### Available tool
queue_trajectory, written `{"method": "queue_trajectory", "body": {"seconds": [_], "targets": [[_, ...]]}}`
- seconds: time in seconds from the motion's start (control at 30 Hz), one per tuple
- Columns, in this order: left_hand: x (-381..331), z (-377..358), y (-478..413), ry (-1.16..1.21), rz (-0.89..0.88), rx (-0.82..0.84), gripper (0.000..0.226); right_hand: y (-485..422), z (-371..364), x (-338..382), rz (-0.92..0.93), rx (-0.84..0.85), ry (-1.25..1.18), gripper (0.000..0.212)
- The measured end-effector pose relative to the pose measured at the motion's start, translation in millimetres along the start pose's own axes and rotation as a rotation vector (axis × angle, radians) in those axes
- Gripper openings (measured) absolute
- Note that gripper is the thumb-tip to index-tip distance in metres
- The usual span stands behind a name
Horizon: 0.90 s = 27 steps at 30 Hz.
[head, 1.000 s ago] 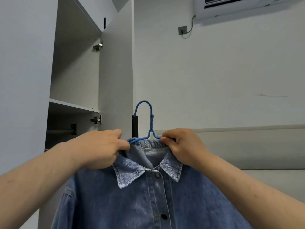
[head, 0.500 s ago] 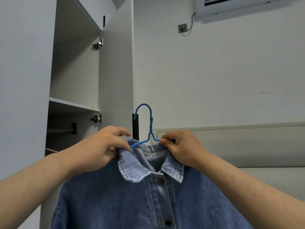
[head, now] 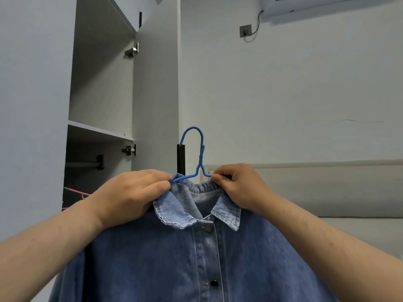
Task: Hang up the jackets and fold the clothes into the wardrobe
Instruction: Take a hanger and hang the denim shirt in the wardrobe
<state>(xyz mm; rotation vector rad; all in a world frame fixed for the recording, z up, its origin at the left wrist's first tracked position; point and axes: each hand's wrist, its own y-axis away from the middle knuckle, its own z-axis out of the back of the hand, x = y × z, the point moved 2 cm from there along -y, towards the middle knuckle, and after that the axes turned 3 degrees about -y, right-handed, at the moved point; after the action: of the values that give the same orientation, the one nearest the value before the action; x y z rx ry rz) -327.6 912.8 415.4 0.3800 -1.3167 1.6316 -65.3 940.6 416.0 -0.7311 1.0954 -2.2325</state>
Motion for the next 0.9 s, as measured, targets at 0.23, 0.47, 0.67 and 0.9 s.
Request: {"method": "queue_trajectory", "body": {"seconds": [0.23, 0.47, 0.67, 0.9], "targets": [[-2, 4, 1, -0.012, 0.024, 0.033, 0.023, 0, -5, -3, 0.004, 0.031, -0.035, 0.019], [-9, 7, -13, -0.107, 0.067, -0.102, 0.019, -4, -5, -3, -0.024, 0.024, -0.035, 0.020], [-10, 5, -6, -0.139, 0.003, 0.148, 0.028, -2, -5, -3, -0.014, 0.040, -0.041, 0.023], [-10, 8, -5, -0.115, 0.061, 0.450, 0.031, -2, -14, -5, -0.028, 0.062, -0.050, 0.015]]}}
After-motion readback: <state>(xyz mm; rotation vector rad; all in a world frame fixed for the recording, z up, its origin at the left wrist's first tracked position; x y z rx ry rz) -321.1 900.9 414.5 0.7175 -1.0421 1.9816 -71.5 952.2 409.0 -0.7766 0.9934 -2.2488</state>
